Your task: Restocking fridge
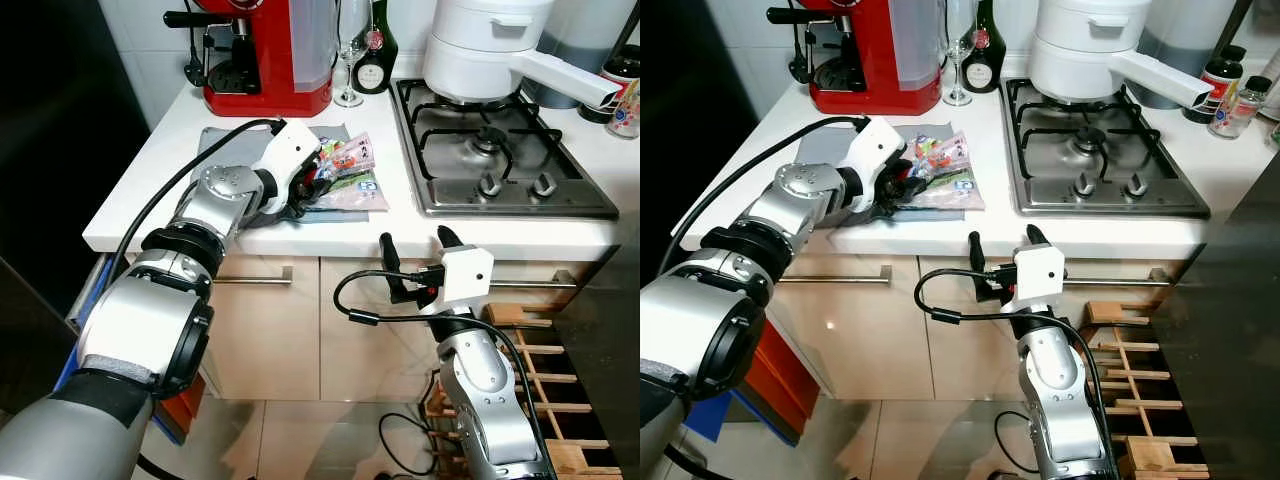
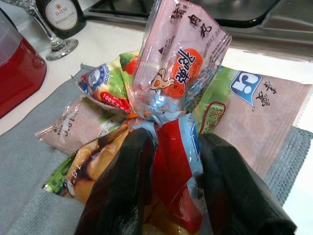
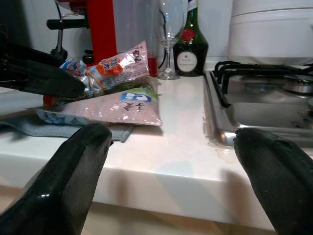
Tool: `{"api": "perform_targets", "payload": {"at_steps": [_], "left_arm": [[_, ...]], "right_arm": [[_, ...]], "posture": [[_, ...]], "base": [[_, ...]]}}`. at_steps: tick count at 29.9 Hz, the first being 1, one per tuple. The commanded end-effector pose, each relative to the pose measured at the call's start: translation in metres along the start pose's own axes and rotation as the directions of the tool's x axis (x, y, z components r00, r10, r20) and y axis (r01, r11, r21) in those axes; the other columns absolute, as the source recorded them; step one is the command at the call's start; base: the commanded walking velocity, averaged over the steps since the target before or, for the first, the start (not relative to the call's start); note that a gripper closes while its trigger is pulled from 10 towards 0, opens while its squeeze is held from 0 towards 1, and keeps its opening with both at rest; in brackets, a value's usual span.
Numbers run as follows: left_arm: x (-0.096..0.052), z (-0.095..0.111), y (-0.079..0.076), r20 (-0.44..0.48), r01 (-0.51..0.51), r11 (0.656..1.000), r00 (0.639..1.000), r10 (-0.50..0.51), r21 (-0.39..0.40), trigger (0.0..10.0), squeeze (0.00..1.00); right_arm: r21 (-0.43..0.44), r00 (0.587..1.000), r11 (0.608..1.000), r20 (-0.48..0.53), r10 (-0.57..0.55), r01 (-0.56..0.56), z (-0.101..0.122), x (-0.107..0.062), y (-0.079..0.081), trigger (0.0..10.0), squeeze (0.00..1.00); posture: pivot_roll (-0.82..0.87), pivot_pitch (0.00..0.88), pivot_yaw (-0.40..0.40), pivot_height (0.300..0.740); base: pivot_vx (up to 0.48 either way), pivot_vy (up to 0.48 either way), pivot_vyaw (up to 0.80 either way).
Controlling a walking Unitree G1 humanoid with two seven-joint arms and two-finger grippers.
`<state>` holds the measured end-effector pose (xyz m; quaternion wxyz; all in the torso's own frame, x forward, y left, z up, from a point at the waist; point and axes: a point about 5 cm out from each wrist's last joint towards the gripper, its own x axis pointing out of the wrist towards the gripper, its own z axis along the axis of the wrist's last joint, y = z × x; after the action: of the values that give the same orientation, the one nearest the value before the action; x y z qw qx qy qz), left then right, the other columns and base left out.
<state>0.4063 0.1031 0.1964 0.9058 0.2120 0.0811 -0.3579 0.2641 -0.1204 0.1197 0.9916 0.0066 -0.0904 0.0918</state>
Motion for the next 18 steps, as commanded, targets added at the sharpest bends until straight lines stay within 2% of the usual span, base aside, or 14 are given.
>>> {"api": "perform_targets", "payload": {"at_steps": [1, 6, 10, 14, 15, 17, 18], "left_arm": [[0.001, 0.000, -0.001, -0.004, -0.002, 1.000, 1.000, 0.002, 0.007, 0.0, 0.00], [0.002, 0.004, 0.000, 0.040, -0.031, 0.999, 0.999, 0.032, -0.020, 0.0, 0.00], [-0.001, 0.015, 0.006, 0.133, -0.060, 0.993, 0.988, 0.073, -0.098, 0.0, 0.00], [-0.007, 0.039, 0.018, 0.274, -0.064, 0.982, 0.955, 0.112, -0.177, 0.0, 0.00], [-0.007, 0.039, 0.018, 0.274, -0.064, 0.982, 0.955, 0.112, -0.177, 0.0, 0.00], [-0.014, 0.051, 0.027, 0.355, -0.078, 0.974, 0.923, 0.152, -0.215, 0.0, 0.00], [-0.014, 0.051, 0.027, 0.355, -0.078, 0.974, 0.923, 0.152, -0.215, 0.0, 0.00]], "right_arm": [[-0.014, 1.000, 1.000, 0.014, -0.008, 0.008, 0.005, 0.000, -0.001, 10.0, 0.00], [-0.016, 1.000, 1.000, 0.006, -0.013, 0.013, 0.004, -0.003, -0.001, 10.0, 0.00], [-0.015, 1.000, 1.000, -0.005, -0.017, 0.017, 0.001, -0.003, -0.001, 10.0, 0.00], [-0.010, 1.000, 1.000, -0.010, -0.011, 0.011, -0.001, -0.001, 0.002, 10.0, 0.00], [-0.010, 1.000, 1.000, -0.010, -0.011, 0.011, -0.001, -0.001, 0.002, 10.0, 0.00], [-0.008, 1.000, 1.000, -0.009, -0.010, 0.010, -0.001, 0.001, 0.003, 10.0, 0.00], [-0.008, 1.000, 1.000, -0.009, -0.010, 0.010, -0.001, 0.001, 0.003, 10.0, 0.00]], "posture": [[-0.15, 0.000, 0.092, 0.740], [-0.15, 0.000, 0.095, 0.740], [-0.14, 0.000, 0.094, 0.740], [-0.13, 0.000, 0.093, 0.740], [-0.13, 0.000, 0.093, 0.740], [-0.13, 0.000, 0.086, 0.740], [-0.13, 0.000, 0.086, 0.740]], "base": [[0.000, 0.000, 0.00], [0.000, 0.000, 0.00], [0.000, 0.000, 0.00], [0.000, 0.000, 0.00], [0.000, 0.000, 0.00], [0.000, 0.000, 0.00], [0.000, 0.000, 0.00]]}}
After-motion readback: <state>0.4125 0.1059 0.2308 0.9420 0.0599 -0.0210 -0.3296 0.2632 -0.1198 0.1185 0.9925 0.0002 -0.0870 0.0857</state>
